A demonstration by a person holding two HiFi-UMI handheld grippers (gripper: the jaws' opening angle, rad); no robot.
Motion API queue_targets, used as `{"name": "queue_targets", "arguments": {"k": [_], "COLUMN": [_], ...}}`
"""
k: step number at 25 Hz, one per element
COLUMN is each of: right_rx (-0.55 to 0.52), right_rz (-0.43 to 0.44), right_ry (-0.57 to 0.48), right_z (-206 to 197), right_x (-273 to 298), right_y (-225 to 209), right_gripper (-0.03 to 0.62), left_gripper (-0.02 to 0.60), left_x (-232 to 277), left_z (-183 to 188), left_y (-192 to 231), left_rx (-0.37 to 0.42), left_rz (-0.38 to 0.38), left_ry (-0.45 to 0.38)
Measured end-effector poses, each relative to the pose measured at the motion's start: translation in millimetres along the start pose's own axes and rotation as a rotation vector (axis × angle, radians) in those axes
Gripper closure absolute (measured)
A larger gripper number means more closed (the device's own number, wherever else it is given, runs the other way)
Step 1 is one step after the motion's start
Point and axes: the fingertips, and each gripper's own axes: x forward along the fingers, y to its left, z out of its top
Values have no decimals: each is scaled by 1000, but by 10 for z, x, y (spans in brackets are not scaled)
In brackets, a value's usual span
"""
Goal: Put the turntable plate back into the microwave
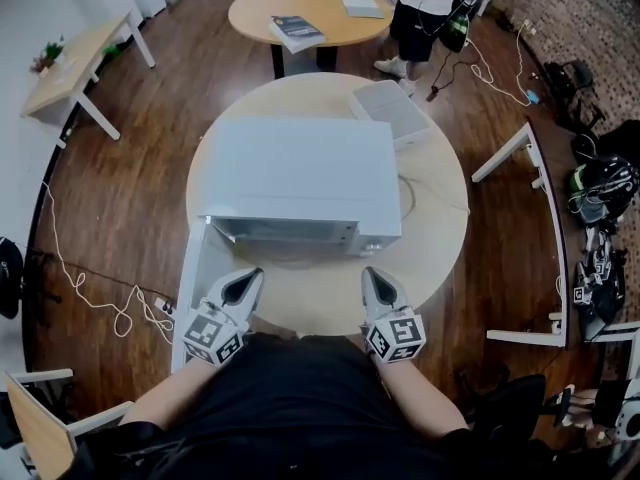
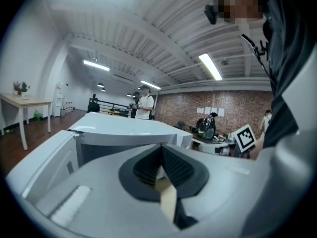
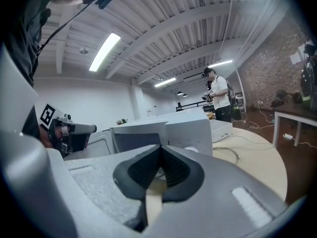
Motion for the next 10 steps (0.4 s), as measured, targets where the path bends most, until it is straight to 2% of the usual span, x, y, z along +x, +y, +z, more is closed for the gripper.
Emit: {"name": "queue_targets", "arguments": {"k": [4, 10], "right_rx": [-49, -68], "right_rz": [36, 45], "right_ry": [1, 18], "right_z": [56, 38], "right_x": [90, 88], "right_y": [79, 67], "right_gripper": [594, 594], "left_gripper": [575, 575], "left_x": [-18, 30], "left_z": [-2, 59], "left_y": [78, 43], "left_rx": [-28, -18], "left_rz": [39, 44], "left_ry": [-14, -27]}}
